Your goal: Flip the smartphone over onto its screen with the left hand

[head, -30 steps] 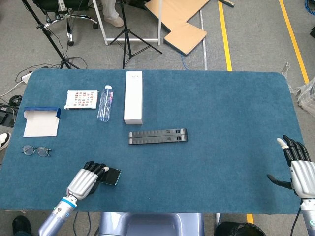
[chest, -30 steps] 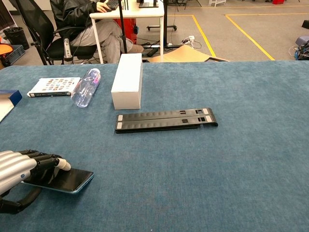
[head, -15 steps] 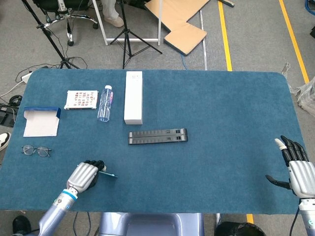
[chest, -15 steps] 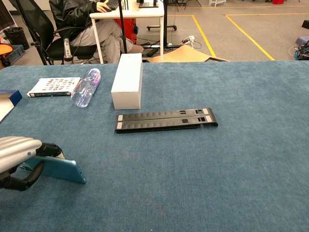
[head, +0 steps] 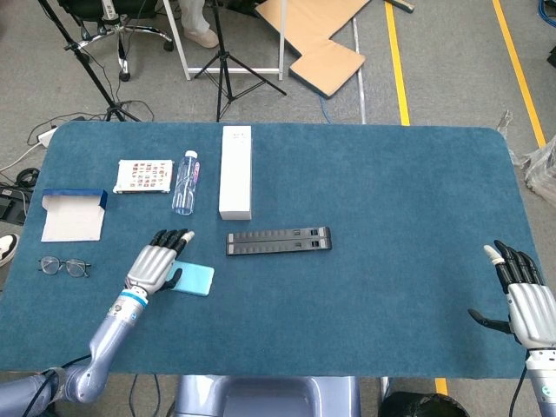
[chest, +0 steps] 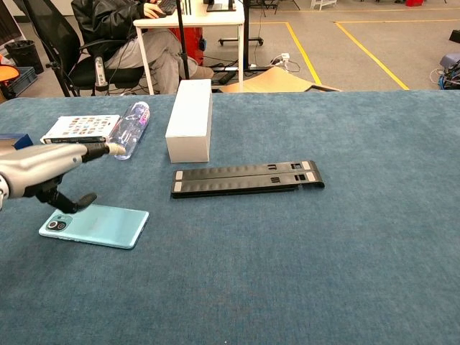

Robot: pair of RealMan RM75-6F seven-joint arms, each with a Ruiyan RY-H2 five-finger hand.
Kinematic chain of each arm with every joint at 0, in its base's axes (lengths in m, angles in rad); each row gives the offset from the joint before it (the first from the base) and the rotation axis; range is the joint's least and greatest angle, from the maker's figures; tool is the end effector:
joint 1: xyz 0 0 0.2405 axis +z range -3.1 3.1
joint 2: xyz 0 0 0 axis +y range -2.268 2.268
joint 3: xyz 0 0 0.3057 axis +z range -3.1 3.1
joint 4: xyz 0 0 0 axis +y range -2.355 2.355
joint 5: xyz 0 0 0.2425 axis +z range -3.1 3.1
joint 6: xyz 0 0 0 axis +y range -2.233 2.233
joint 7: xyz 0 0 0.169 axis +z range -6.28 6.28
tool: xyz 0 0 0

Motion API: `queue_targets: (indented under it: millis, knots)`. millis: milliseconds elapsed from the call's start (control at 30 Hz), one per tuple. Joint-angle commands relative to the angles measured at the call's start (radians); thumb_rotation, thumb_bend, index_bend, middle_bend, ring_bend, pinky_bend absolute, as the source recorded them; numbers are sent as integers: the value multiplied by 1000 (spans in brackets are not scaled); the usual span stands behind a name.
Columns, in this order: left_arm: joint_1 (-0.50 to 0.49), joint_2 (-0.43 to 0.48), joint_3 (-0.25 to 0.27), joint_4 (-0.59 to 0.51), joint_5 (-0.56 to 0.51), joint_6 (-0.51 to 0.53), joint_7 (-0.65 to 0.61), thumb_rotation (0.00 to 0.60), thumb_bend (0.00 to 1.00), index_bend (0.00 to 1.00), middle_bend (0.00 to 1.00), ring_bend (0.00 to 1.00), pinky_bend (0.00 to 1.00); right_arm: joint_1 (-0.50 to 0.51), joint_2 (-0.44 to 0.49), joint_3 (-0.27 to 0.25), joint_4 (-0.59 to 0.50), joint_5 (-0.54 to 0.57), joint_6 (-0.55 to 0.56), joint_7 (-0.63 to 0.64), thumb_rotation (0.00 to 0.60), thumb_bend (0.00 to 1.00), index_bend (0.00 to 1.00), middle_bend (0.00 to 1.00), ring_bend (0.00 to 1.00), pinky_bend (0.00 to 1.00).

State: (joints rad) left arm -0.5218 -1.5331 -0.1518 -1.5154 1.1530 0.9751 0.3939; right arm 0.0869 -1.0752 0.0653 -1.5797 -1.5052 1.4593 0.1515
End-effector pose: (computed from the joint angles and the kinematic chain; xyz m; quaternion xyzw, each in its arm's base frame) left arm -0.2521 0.3489 -0.0554 -0.7234 -0.4245 -0.3169 0.4429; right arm -0.3779 -0.2179 0.1702 0.5801 -0.4110 0.4112 0.5705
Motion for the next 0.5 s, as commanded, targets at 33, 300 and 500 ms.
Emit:
queue_targets:
  millis: [33,300,500]
  knots:
    - [28,20,-2,30,142,117,-139,600,526,0,0,0,0,0,1,0,-1,-1,1,7,600,0,0,0,0,0]
    - [140,177,42,-41,217,293,-186,600,127,0,0,0,0,-6,10,0,-8,-15,21,27,600,0,0,0,0,0]
    - [218,279,109,-115,267,366,-188,600,0,0,0,0,0,-11,18,1,-14,-30,41,42,600,0,0,0,0,0]
